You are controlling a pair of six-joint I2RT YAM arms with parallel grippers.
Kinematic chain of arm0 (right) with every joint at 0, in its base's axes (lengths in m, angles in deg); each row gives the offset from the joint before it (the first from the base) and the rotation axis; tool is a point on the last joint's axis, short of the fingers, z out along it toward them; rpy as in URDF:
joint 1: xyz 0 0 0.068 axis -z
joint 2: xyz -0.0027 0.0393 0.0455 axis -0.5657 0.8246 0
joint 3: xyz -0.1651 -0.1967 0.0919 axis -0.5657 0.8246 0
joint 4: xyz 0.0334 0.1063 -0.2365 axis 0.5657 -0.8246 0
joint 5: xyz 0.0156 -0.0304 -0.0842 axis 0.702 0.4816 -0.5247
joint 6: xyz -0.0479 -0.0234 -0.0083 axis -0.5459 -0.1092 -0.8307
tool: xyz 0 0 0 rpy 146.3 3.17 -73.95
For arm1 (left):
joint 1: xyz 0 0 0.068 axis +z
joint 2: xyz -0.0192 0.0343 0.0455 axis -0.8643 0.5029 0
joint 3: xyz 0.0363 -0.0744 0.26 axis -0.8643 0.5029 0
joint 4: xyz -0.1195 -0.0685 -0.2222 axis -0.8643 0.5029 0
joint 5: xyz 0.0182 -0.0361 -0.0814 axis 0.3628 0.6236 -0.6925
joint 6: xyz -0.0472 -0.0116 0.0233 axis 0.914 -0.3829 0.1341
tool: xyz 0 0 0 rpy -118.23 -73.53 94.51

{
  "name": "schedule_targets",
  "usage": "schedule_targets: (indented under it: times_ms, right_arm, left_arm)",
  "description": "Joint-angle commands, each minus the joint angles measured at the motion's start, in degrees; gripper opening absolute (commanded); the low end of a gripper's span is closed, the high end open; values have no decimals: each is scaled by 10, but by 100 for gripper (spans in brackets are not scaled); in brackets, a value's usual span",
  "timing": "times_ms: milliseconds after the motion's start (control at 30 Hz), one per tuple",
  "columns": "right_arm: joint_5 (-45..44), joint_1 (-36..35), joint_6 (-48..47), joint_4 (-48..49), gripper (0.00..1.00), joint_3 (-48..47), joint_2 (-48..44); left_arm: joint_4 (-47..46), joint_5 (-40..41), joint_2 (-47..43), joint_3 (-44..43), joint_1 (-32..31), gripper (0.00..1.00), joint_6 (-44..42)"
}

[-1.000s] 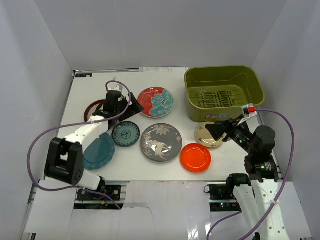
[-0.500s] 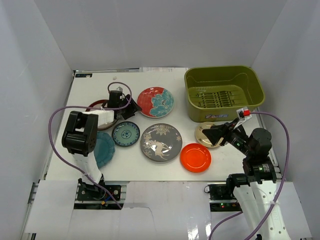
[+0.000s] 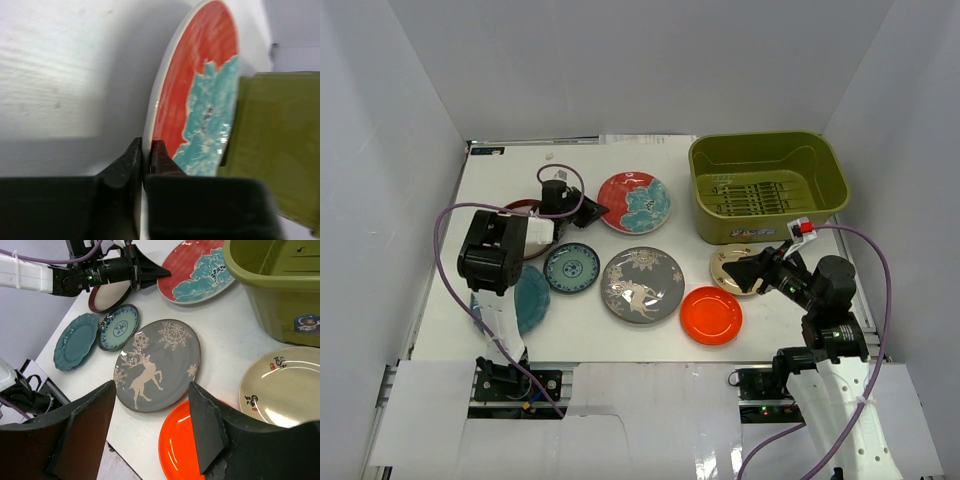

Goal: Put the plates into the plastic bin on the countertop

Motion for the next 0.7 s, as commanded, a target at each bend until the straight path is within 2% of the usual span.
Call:
schedule_targets:
  times_ms: [0, 67, 167, 300, 433, 533, 667]
  right_arm:
    - [2, -4, 0, 20, 66, -4, 4]
    - [5, -4, 3, 23, 66, -5, 8]
    - [15, -4, 15, 37, 66, -8, 19]
    - [28, -4, 43, 59, 66, -19, 34]
    - [42, -9, 65, 92, 69, -30, 59]
    - [43, -21, 71, 110, 75, -47, 89]
    - [30, -46, 84, 151, 87, -62, 129]
  left_arm:
    - [-42, 6, -19, 14, -4, 5, -3]
    - [-40, 11, -48, 20, -4, 0, -9]
    - [-39, 18, -85, 34, -1, 0, -18]
    - [-52, 7, -186, 72, 19, 0, -2]
    - [-69, -37, -279, 116, 42, 0, 35]
    - [-78, -70, -357, 140, 51, 0, 61]
    - [-35, -118, -457, 192, 51, 0, 56]
